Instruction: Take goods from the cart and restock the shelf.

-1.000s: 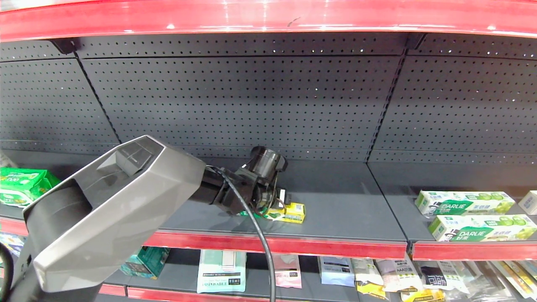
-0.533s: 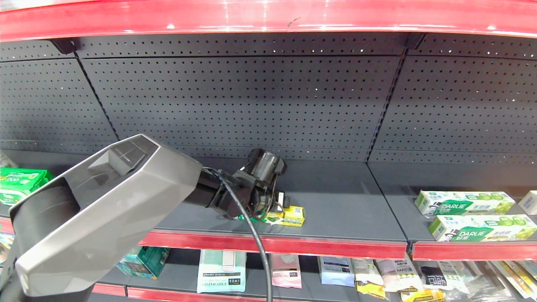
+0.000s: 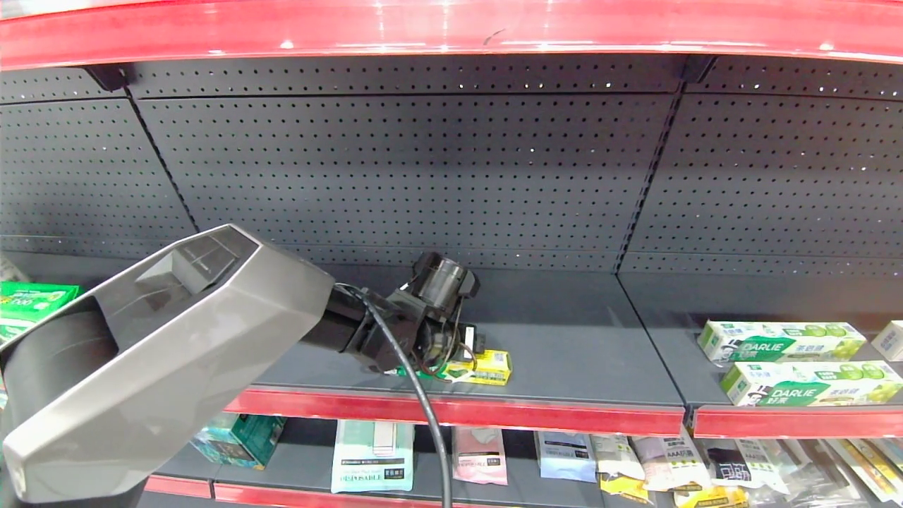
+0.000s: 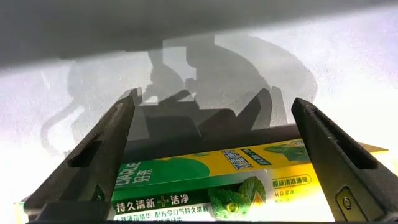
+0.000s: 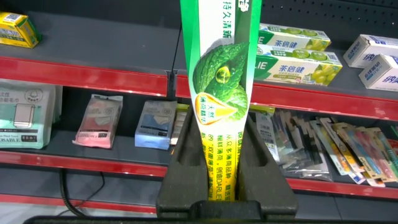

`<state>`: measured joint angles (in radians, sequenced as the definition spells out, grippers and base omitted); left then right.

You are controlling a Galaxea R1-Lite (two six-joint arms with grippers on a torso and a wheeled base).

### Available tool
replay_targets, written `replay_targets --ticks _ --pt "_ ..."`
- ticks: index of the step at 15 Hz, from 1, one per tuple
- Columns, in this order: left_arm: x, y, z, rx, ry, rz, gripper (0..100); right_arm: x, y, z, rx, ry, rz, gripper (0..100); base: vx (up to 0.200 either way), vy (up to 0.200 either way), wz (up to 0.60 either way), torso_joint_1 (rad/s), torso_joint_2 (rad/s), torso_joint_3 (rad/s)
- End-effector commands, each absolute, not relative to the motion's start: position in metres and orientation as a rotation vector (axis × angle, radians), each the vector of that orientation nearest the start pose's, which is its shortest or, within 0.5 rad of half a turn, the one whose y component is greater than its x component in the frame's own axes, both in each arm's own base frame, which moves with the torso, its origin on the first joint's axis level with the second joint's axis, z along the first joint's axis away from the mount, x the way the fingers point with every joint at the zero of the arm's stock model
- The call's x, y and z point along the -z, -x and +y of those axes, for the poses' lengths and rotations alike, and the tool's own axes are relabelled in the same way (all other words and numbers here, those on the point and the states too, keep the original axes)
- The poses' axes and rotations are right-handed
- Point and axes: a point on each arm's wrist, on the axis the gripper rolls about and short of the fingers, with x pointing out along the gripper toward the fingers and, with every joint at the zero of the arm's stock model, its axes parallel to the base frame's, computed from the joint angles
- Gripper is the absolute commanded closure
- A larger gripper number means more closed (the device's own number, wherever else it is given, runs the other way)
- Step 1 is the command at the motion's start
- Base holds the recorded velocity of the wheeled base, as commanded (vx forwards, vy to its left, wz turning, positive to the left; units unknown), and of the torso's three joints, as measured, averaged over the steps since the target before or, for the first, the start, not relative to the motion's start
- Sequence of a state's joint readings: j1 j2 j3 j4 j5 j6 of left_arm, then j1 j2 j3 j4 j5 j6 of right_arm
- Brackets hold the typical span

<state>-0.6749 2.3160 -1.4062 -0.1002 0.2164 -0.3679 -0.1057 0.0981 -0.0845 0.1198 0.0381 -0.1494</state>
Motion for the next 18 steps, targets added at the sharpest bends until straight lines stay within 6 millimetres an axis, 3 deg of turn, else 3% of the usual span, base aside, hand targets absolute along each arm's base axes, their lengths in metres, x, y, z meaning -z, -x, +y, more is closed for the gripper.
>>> replay_targets --ticks 1,15,18 --pt "-0.055 -0.344 -0.269 0.287 -0.009 0.806 0 -0.089 0.021 0.003 0.057 0.139 0.139 100 0.000 0.000 0.00 0.000 0.00 0.000" --pt "-0.060 -0.340 -0.265 0.283 -0.005 0.801 0 -0.089 0.021 0.003 0.050 0.139 0.139 100 0.000 0.000 0.00 0.000 0.00 0.000" --pt "-0.069 -0.340 -0.266 0.295 0.005 0.780 0 -0.089 0.021 0.003 0.050 0.139 0.139 100 0.000 0.000 0.00 0.000 0.00 0.000"
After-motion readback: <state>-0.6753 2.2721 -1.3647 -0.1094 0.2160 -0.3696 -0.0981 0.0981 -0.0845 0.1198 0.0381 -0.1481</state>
